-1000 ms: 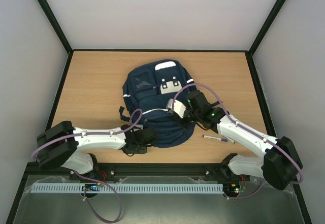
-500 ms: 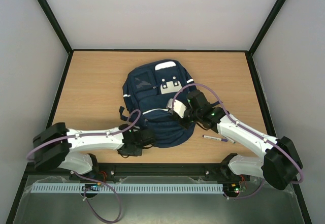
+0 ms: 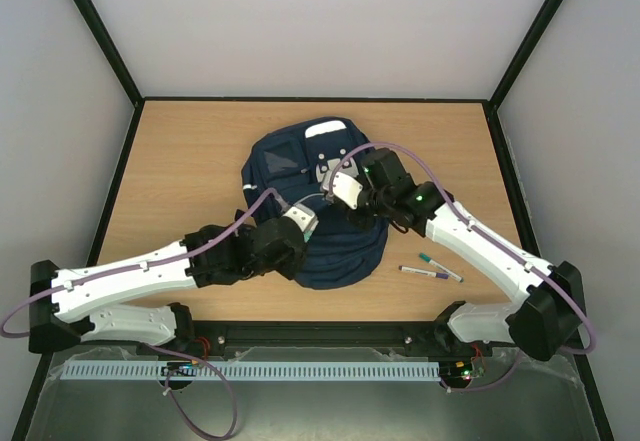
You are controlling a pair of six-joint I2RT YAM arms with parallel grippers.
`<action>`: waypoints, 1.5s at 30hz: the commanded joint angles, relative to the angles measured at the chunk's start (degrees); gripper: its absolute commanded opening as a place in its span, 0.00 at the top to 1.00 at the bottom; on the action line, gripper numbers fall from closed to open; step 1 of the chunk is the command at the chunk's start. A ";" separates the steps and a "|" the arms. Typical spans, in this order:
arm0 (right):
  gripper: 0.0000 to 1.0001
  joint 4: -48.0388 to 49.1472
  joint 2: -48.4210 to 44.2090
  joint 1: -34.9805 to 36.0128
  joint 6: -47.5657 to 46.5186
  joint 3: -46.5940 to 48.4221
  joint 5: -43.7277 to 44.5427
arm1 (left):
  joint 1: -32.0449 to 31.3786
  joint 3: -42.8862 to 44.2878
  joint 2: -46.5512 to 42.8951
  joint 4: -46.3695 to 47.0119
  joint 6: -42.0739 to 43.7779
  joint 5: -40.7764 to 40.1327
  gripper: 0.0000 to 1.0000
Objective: Pack the student bag
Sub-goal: Place the stationery in the student bag.
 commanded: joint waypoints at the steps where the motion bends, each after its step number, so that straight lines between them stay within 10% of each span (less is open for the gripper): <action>1: 0.99 -2.99 0.48 0.32 -3.88 6.35 -1.12 | -0.40 1.10 -0.14 7.00 22.14 -0.29 0.98; 22: 0.99 -9.59 5.65 0.33 -5.94 14.03 -5.74 | -5.11 -0.76 22.63 27.73 64.44 -32.63 0.98; 38: 0.99 -9.13 6.10 0.32 -3.24 14.89 -7.35 | 2.25 9.74 37.41 27.55 64.10 -44.05 0.96; 45: 0.99 -8.86 6.10 0.33 -3.26 14.66 -7.18 | 2.00 10.00 36.49 26.89 60.16 -44.57 0.69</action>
